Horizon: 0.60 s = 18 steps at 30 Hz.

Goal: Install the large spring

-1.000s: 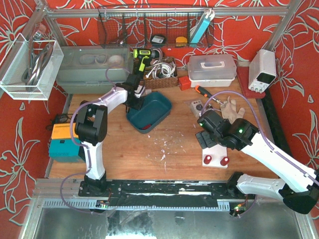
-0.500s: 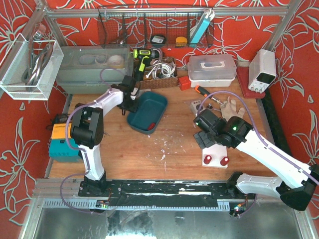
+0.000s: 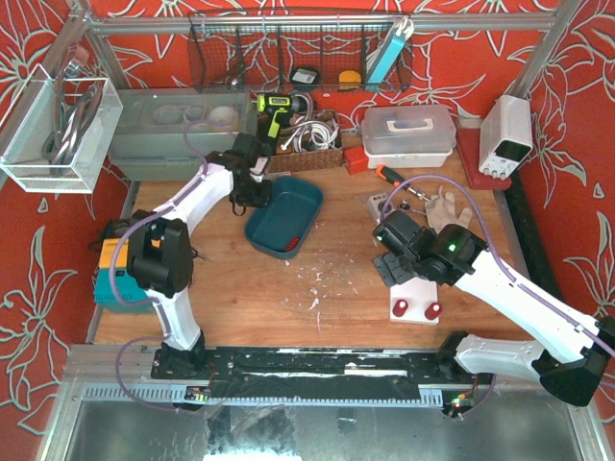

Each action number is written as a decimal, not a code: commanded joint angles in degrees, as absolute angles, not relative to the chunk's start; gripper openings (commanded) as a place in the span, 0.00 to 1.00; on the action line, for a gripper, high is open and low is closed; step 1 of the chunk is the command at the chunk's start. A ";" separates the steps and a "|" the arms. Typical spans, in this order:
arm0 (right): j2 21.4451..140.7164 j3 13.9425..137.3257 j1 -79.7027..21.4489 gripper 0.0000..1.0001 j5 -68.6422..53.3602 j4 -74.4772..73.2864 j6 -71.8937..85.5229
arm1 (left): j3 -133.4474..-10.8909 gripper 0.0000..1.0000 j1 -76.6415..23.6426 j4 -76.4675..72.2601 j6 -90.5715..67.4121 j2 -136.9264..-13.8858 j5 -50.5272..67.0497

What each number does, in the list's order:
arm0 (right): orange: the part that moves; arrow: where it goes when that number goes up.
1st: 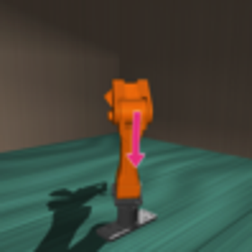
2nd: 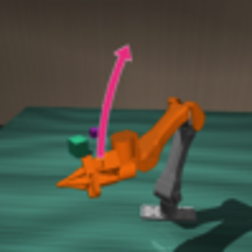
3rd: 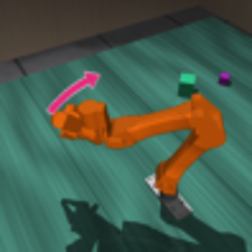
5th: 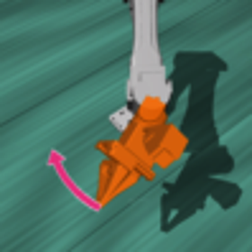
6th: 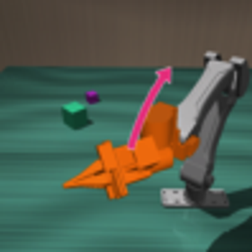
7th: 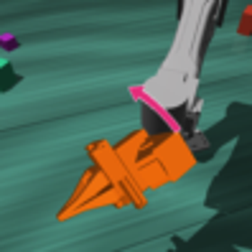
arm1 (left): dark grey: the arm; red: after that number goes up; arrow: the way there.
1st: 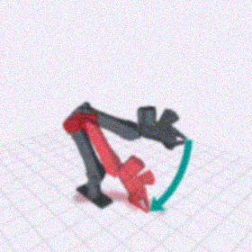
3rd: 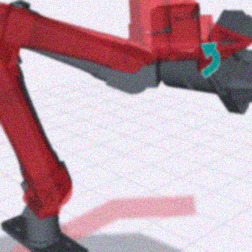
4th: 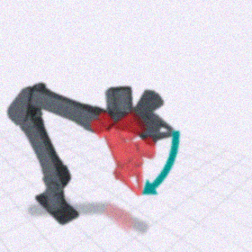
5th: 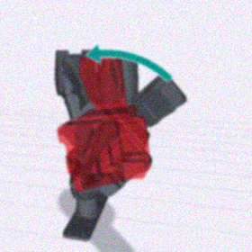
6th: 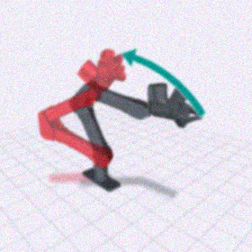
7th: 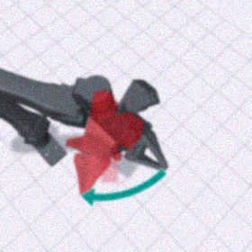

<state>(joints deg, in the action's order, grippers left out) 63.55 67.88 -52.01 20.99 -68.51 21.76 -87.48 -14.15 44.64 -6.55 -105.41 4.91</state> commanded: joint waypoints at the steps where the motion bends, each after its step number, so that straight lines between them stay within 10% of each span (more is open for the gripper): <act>1: 62.62 67.73 -51.60 0.99 22.12 -68.33 21.82 | -83.54 0.37 -18.96 46.87 -6.16 -103.99 13.33; 18: 61.09 67.15 -51.10 0.99 22.98 -67.69 22.20 | -73.17 0.46 -24.87 39.38 -4.02 -108.76 16.01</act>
<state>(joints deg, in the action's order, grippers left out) 62.43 67.83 -51.37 21.15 -67.53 21.74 -75.22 -24.88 40.93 -5.15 -106.76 13.87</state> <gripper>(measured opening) 0.989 0.458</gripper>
